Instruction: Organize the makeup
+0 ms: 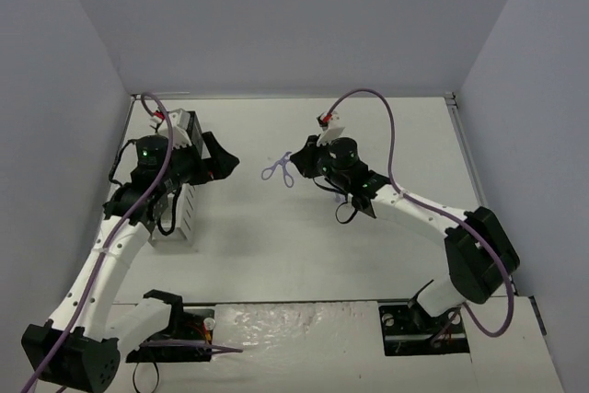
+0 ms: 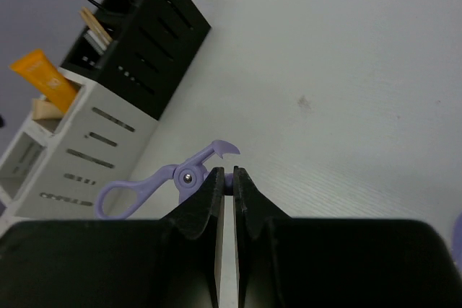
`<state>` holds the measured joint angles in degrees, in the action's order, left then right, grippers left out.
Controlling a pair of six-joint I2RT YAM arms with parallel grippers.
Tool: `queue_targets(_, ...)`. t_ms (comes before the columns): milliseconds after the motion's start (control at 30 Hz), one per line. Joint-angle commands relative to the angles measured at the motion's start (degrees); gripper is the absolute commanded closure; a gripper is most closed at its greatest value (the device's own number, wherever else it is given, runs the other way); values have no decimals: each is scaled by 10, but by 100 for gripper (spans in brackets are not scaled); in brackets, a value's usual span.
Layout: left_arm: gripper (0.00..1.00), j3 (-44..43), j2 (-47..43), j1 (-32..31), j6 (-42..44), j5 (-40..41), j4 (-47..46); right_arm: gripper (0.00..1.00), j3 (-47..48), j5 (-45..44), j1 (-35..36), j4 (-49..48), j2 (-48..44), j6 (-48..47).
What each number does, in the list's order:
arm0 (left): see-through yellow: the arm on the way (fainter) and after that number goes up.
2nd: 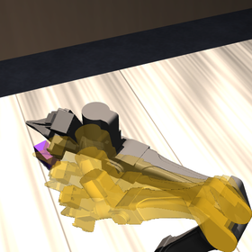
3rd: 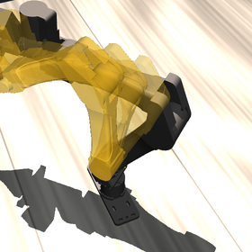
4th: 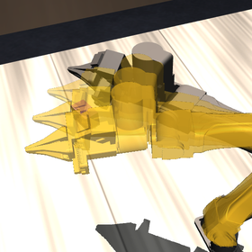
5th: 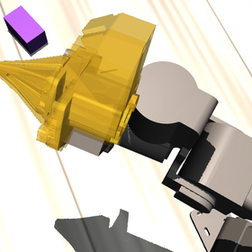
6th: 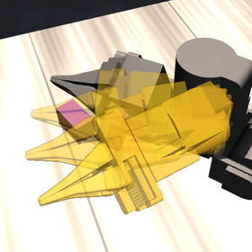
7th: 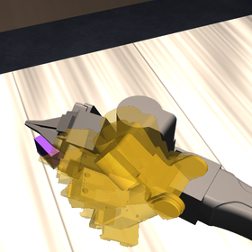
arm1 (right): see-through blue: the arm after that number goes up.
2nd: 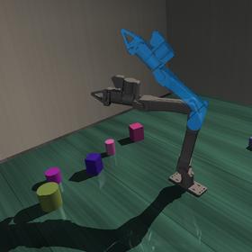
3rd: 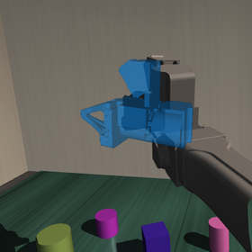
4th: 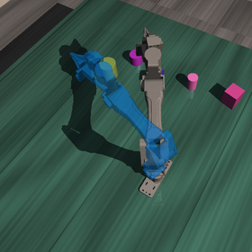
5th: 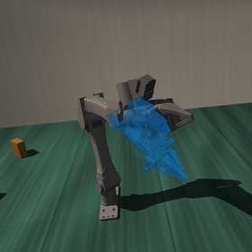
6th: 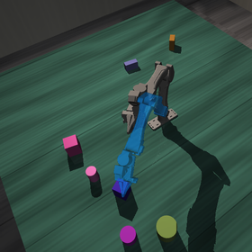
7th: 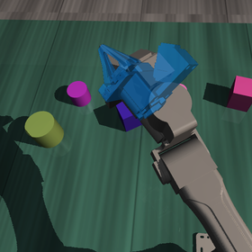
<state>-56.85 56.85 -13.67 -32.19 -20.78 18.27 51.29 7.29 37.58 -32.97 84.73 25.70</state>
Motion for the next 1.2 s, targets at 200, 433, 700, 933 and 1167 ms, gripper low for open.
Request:
queue_targets(200,15,-25,22,-146,-58,58,-94,100,-52,56,2,-129,-84,83)
queue_targets(433,29,-27,45,-181,-64,84,-86,100,-59,52,2,-138,-105,98)
queue_targets(700,38,-26,61,-203,-76,98,-108,100,-63,47,0,-149,-110,113)
queue_targets(933,51,-16,65,-210,-92,86,-146,100,-65,47,0,-159,-107,122)
queue_targets(1167,65,1,52,-214,-109,95,-173,100,-75,42,-1,-171,-106,133)
